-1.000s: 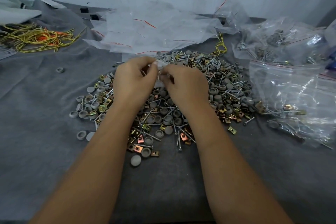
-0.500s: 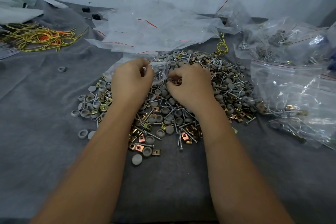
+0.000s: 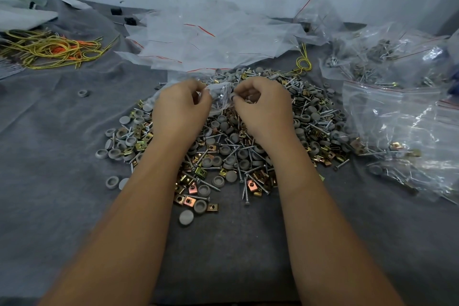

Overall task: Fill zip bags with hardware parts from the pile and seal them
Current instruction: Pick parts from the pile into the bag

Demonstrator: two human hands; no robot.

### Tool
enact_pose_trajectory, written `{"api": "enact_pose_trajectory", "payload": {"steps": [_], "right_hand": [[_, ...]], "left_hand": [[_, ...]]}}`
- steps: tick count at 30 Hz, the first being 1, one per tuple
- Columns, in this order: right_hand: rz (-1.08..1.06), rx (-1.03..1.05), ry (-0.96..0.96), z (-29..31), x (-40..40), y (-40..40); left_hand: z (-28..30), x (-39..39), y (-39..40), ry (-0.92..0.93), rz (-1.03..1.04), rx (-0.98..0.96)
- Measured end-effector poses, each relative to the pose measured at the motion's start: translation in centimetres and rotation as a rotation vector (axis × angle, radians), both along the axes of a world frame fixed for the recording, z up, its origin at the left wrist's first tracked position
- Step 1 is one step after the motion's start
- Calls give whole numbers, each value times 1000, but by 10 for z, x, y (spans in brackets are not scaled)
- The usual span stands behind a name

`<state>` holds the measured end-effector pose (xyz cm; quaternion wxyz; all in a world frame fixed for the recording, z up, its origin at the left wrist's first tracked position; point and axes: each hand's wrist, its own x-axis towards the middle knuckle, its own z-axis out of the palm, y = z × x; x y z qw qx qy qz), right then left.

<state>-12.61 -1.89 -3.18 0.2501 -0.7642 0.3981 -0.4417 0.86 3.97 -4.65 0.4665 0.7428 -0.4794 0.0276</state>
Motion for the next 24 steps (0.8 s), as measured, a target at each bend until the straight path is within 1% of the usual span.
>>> {"api": "enact_pose_trajectory", "payload": {"steps": [1,4,6,9,13,16,18,19,20,22,24], "right_hand": [[-10,-36,-15,0,1,1],[-39,-142,37,-3,4,1],[-42,-160,60,-4,5,1],[-53,-171,75,-5,7,0],[-32,-157,100,-7,7,-2],[-35,-127,-36,-3,5,0],[-72,-63,-95,0,3,2],[-85,-23,-72,0,1,2],[-80,1,-9,1,-1,2],[-22,-40,216,0,-3,1],[43,-145,478,0,-1,1]], "left_hand": [[0,-1,0,1,-28,-11],[1,-4,0,19,-131,-43],[2,-6,0,31,-182,-57],[1,-8,-1,34,-206,-64],[0,-6,-3,65,-179,-61],[0,-5,-6,108,-106,-44],[1,-1,-9,161,-24,-42],[2,0,-11,174,18,-36],[3,1,-13,179,53,-26],[4,1,-16,187,83,-12],[1,-2,-17,199,72,6]]}}
